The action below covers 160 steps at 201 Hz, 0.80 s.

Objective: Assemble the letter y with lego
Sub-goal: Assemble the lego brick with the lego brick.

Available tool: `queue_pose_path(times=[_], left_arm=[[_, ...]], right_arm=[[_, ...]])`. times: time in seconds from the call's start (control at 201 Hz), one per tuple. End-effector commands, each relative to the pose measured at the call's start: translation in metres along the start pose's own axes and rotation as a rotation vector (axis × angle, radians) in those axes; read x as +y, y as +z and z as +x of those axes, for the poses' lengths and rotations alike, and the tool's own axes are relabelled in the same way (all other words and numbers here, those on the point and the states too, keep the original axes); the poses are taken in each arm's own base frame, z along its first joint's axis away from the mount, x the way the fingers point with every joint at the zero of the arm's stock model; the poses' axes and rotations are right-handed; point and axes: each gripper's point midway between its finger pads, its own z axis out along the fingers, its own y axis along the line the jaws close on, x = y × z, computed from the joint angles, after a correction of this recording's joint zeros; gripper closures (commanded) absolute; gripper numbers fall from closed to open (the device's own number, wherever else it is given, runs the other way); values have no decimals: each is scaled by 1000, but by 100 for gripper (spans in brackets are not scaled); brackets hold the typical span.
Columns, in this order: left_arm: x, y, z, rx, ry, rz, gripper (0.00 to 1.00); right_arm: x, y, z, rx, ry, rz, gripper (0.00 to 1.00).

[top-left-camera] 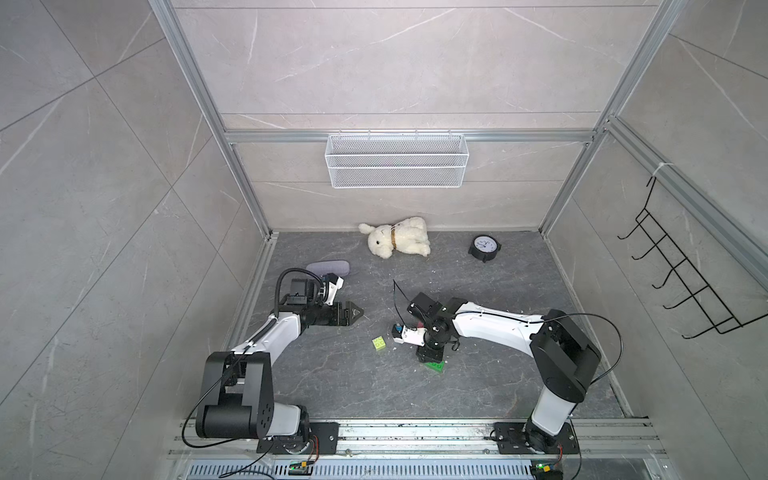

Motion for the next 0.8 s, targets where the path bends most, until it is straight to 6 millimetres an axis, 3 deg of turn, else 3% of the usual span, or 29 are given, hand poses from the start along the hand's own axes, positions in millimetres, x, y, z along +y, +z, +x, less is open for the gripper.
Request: queue_pose_path(times=[0.0, 0.269, 0.567, 0.791], left_arm=[[-1, -1, -1, -1, 22, 8, 8], [-1, -1, -1, -1, 21, 8, 8], [0, -2, -1, -2, 20, 7, 8], [0, -2, -1, -2, 20, 6, 8]], right_arm=[[-1, 37, 45, 186, 97, 16, 73], [-5, 36, 47, 202, 220, 48, 73], [-7, 36, 68, 288, 96, 78, 73], [-3, 40, 78, 305, 227, 88, 73]])
